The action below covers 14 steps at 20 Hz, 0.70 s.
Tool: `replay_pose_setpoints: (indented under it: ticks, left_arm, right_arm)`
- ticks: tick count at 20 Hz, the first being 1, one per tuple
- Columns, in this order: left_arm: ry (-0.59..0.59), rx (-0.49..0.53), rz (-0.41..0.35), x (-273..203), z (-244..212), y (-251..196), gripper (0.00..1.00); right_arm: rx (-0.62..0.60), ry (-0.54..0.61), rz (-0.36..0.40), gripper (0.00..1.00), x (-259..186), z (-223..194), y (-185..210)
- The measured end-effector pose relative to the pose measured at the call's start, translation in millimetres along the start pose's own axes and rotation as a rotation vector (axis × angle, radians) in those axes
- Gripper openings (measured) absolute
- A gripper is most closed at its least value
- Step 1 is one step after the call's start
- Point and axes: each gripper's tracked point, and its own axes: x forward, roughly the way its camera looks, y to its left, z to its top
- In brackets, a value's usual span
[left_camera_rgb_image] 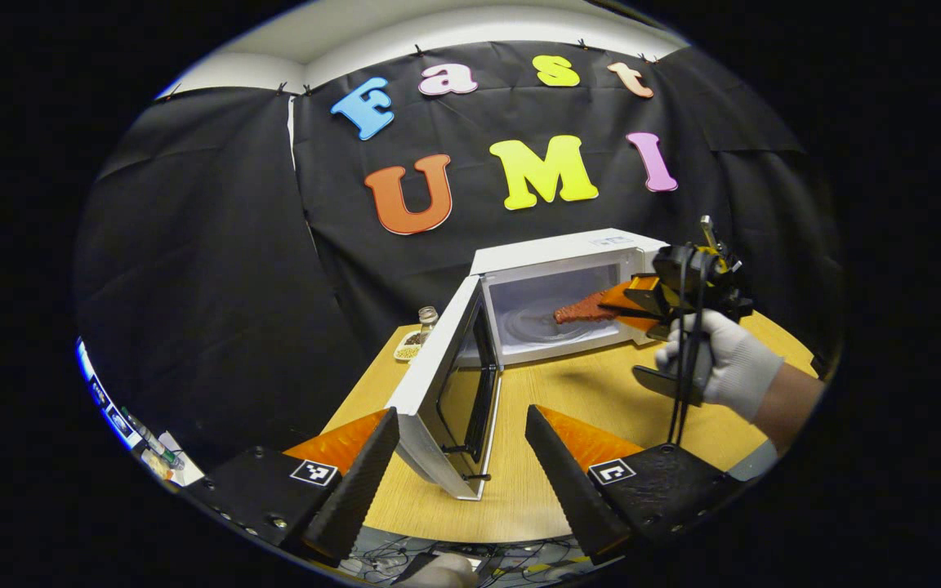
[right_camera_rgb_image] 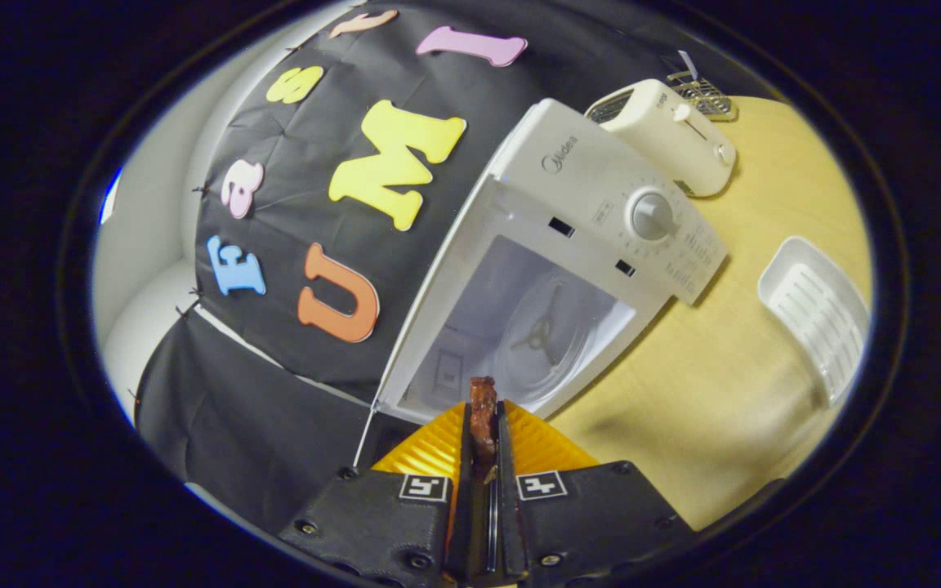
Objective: Open the microwave oven with the left hand, put the food in, and close the microwave oven.
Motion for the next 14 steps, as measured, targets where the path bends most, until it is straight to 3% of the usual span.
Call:
replay_pose_setpoints:
  ticks: [5,10,14]
  left_arm:
    - [0.019,-0.019,-0.013,3.7,-18.0,10.5,0.96]
    - [0.029,-0.021,-0.009,9.7,-27.0,19.2,0.96]
    - [0.036,-0.040,-0.009,18.5,-25.8,19.4,0.96]
  right_arm:
    - [0.108,-0.113,-0.035,0.17,66.0,-17.1,-9.6]
    - [0.150,-0.244,-0.092,0.17,110.2,-0.3,-27.3]
    - [0.134,-0.253,-0.140,0.18,142.6,1.2,-44.7]
